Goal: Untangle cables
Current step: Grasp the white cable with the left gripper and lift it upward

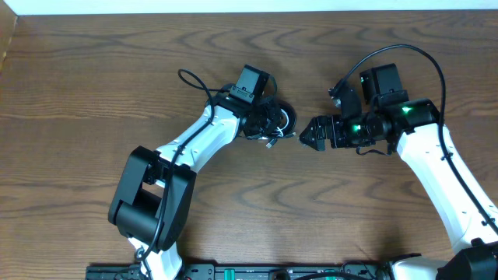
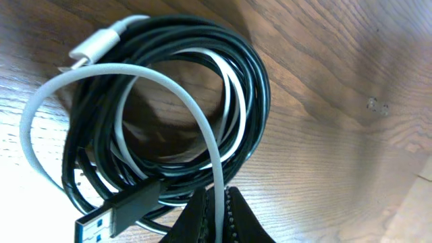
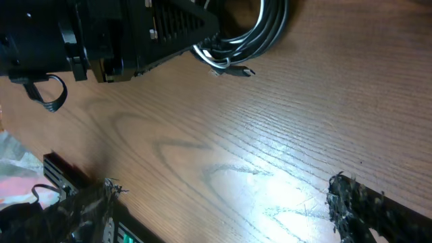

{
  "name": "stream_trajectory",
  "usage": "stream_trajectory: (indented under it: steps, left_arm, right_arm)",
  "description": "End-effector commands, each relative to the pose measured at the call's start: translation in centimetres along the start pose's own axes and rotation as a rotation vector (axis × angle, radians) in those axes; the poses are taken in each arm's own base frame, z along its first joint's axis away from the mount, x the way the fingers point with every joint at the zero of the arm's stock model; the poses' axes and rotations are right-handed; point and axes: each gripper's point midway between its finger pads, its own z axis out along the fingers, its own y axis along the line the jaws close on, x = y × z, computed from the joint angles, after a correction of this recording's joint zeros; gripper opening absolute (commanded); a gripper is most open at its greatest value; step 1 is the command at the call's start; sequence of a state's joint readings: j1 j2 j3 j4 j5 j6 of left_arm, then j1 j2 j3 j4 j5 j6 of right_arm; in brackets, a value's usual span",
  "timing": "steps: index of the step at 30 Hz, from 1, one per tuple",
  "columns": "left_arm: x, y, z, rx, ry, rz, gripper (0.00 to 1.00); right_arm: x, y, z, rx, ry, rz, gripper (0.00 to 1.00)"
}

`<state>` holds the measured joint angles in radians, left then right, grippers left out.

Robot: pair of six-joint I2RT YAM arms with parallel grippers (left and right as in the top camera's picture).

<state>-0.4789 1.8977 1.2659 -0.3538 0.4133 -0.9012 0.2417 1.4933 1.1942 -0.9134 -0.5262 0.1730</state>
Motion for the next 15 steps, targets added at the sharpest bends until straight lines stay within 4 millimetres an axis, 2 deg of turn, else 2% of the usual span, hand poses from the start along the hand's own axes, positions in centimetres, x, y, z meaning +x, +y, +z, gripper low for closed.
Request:
stream_trajectory:
  steps: [1,3,6,11,15]
  left_arm:
    - [0.4,-1.5,-0.7,0.053,0.028,0.028,0.08]
    - [0.7,-2.3,-1.5,0.085,0.040,0.038,0.08]
    - [1.1,-4.3,-3.7,0.149,0.028,0.088,0.07]
    - [1.3,-6.8,-7.5,0.228,-0.027,0.144,0.08]
    - [1.5,-8.4,-10.5,0.285,-0.070,0.178,0.08]
  right_arm:
    - [-0.4,0.5,-0.2,-0.007,-0.008,-0.008,0.99]
    - [-0.4,0.6,-0.2,-0.007,-0.008,-0.009,0.99]
    - [-0.5,0.3,-0.2,0.009,-0.014,-0.009,0.99]
    - [-1.0,-2.1,-0.4,0.146,-0.048,0.100,0.99]
    - [-1.0,-2.3,-0.3,0.158,-0.052,0.111,0.99]
